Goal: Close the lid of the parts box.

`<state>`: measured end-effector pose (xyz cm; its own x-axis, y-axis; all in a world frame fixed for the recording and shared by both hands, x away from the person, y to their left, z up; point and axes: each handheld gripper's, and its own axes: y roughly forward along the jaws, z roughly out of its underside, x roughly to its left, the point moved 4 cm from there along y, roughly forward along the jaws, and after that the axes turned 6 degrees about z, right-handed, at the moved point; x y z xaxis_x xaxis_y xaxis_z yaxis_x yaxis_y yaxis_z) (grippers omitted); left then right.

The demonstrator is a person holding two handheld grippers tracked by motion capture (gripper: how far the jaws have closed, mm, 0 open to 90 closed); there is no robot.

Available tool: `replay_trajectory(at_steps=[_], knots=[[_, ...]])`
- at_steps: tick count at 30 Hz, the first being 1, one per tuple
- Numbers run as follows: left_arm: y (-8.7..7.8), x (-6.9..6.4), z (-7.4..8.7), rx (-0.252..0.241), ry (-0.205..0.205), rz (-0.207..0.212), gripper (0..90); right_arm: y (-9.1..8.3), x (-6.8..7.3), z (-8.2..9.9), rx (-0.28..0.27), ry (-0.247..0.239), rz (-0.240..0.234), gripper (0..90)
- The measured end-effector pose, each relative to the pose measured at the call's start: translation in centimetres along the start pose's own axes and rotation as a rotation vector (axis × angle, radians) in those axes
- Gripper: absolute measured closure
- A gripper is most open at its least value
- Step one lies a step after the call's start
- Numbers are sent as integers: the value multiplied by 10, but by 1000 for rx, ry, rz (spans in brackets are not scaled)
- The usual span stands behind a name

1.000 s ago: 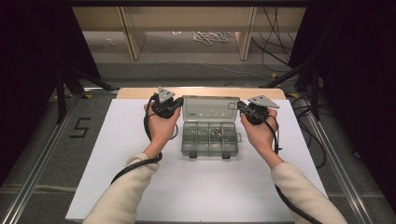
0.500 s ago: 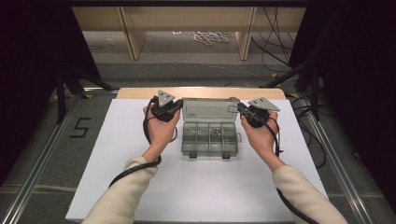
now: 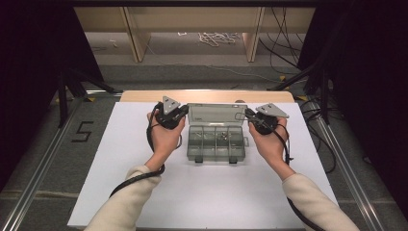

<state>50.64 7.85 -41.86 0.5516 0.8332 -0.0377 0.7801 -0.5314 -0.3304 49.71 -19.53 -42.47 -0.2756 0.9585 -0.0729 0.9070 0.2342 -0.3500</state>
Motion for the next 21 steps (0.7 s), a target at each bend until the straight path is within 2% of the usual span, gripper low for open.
replay_trajectory(at_steps=[2, 3, 10, 14, 16, 17, 21], knots=[[-1, -1, 1, 1, 9, 1, 861, -1, 0, 1, 5, -3, 8, 871], [-2, -1, 1, 0, 5, -1, 861, -1, 0, 1, -8, -3, 3, 871], [-4, -4, 4, -3, 19, -11, 860, -4, 2, 3, 1, 2, -10, 872], [-6, -5, 4, -2, 27, -12, 860, -5, 2, 4, -5, -10, -3, 872], [-6, -6, 5, -1, 31, -14, 860, -6, 3, 5, 0, -1, -5, 872], [-7, -6, 5, 0, 32, -12, 860, -7, 2, 5, -4, -13, 4, 872], [-9, -7, 7, -2, 37, -13, 860, -9, 3, 7, 5, -8, -14, 872]])
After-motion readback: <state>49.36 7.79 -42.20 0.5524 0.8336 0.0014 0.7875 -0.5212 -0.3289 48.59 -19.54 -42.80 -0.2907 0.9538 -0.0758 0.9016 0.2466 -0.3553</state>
